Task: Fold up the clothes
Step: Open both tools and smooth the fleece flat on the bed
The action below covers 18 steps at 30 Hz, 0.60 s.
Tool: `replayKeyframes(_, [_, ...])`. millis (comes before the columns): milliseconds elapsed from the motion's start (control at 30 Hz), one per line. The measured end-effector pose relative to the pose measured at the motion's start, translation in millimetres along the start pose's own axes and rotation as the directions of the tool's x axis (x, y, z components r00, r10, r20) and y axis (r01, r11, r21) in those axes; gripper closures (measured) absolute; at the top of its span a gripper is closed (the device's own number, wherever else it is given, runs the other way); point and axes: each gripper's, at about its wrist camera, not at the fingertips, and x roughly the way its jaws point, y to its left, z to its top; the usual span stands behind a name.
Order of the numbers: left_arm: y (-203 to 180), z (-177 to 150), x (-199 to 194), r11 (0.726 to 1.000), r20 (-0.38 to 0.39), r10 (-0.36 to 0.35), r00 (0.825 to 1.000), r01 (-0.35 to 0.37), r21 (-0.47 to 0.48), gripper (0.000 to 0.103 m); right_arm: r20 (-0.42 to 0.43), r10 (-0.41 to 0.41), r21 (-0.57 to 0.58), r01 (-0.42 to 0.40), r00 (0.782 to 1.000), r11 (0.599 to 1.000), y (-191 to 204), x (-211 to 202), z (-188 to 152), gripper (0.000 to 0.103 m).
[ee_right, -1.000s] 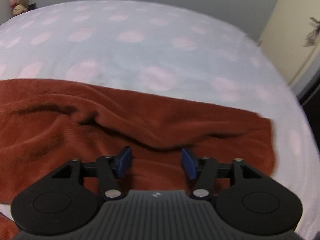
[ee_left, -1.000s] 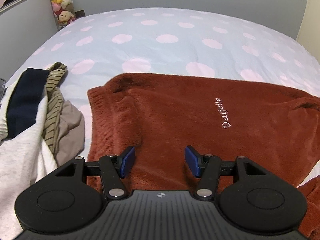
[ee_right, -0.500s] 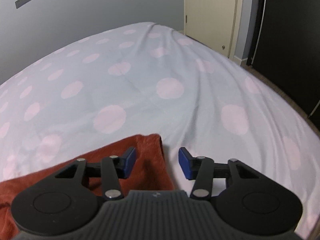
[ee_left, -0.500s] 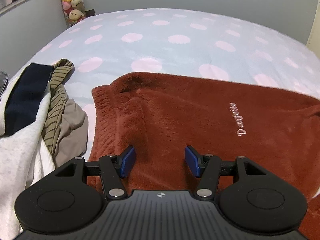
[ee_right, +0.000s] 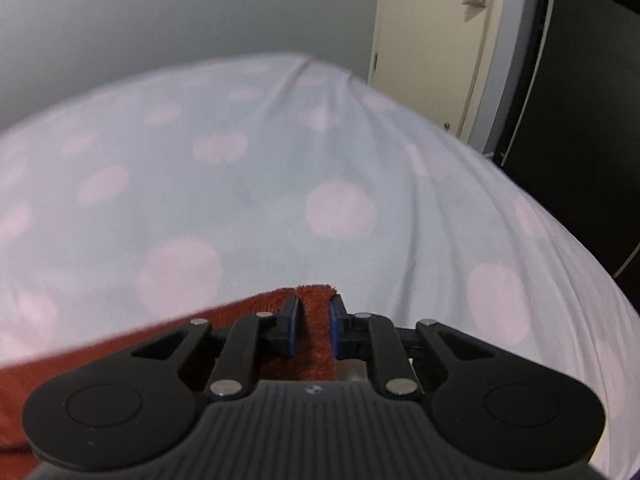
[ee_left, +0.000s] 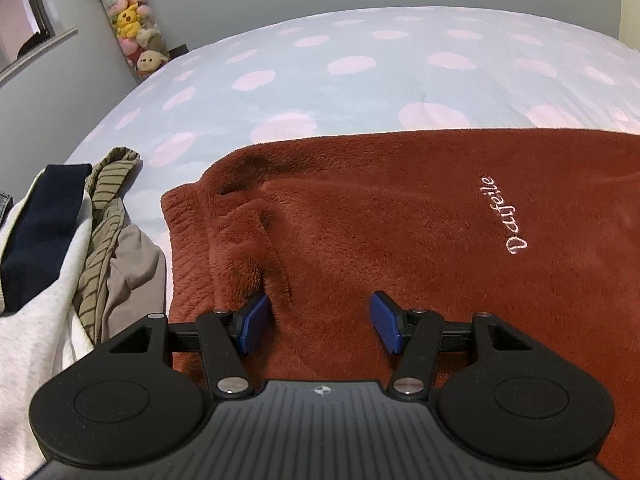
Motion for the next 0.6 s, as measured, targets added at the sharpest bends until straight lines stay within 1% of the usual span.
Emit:
replayKeyframes(33, [1,0,0,1.000,-0.001,-0.004,1.000,0.004,-0.004,0.048,-0.012,-0.007,-0.010,0.007,1.000,1.000,1,2,-2,0.081])
replayKeyframes(67, [2,1,0,1.000,-0.002,-0.008,1.000,0.008,-0.008,0.048,-0.002,-0.004,-0.008,0.003,1.000,1.000,-1,-1,-3,0.079])
replayKeyframes(100, [2,1,1,1.000,-0.002,-0.011,1.000,0.011,-0.010,0.048,0.006,0.002,-0.001,-0.002,1.000,1.000,-4,-5,-4,0.069])
replayKeyframes(133, [2,0,1,1.000,-0.001,-0.011,1.000,0.011,-0.009,0.048,0.013,0.010,0.011,-0.010,1.000,1.000,-11,-10,-3,0.062])
replayKeyframes(267, [2,0,0,1.000,0.005,-0.010,1.000,0.010,-0.004,0.048,0.027,0.033,0.091,-0.035,0.999,0.995,-41,-40,-10,0.061])
replayKeyframes(367, [2,0,-3,1.000,0.003,-0.014,1.000,0.014,-0.002,0.048,0.004,0.081,0.179,-0.080,0.997,0.981,-60,-60,-26,0.061])
replayKeyframes(500, [3,-1,-8,1.000,-0.005,-0.022,1.000,0.022,0.000,0.048,-0.036,0.156,0.294,-0.139,0.987,0.946,-69,-69,-56,0.061])
replayKeyframes(600, [2,-3,-12,1.000,-0.008,-0.021,1.000,0.021,0.009,0.048,-0.031,0.186,0.383,-0.161,0.982,0.910,-70,-61,-71,0.061])
